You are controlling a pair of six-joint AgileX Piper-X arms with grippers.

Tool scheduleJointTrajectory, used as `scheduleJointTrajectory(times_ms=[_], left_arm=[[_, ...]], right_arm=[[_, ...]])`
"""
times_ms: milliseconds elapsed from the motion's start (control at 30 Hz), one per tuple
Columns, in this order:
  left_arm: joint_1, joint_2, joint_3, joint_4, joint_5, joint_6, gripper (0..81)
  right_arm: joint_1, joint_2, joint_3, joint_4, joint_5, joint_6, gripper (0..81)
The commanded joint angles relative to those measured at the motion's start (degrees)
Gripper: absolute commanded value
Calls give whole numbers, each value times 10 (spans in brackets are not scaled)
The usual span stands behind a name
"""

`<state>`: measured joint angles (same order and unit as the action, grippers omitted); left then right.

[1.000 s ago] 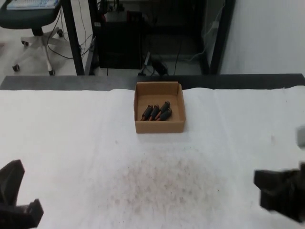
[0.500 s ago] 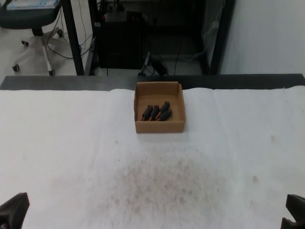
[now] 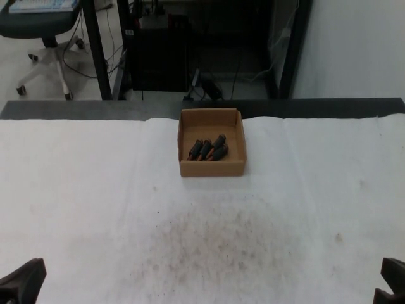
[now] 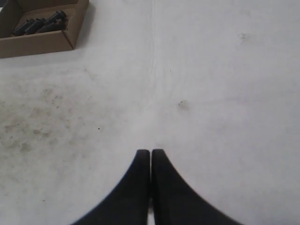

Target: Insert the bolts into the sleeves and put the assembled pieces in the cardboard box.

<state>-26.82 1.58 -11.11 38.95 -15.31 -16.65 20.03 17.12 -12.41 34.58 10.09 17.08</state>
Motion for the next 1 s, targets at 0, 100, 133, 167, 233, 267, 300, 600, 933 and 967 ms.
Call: scheduleJointTrajectory(times_ms=[0, 100, 133, 167, 233, 267, 300, 600, 933, 967], left_arm=[[-1, -5, -1, -7, 0, -5, 2], [-1, -5, -1, -7, 0, -5, 2], [-1, -5, -1, -7, 0, -5, 2], [-1, -5, -1, -7, 0, -5, 2], [-1, -5, -1, -7, 0, -5, 2], [-1, -5, -1, -7, 0, -5, 2], [-1, -5, -1, -7, 0, -5, 2], [-1, -10, 21, -2, 0, -1, 2], [-1, -16, 33, 37, 29, -3, 2], [-1, -16, 33, 37, 37, -3, 2]], right_arm=[[-2, -5, -2, -1, 3, 1, 8], [-2, -5, -2, -1, 3, 1, 8], [-2, -5, -2, -1, 3, 1, 8], [-2, -5, -2, -1, 3, 1, 8], [-2, -5, -2, -1, 3, 1, 8], [-2, -5, -2, -1, 3, 1, 8], [-2, -5, 1, -1, 3, 1, 8], [-2, -17, 46, -7, 3, 1, 8], [-2, -56, 121, -106, 3, 1, 8], [-2, -56, 124, -115, 3, 1, 8]])
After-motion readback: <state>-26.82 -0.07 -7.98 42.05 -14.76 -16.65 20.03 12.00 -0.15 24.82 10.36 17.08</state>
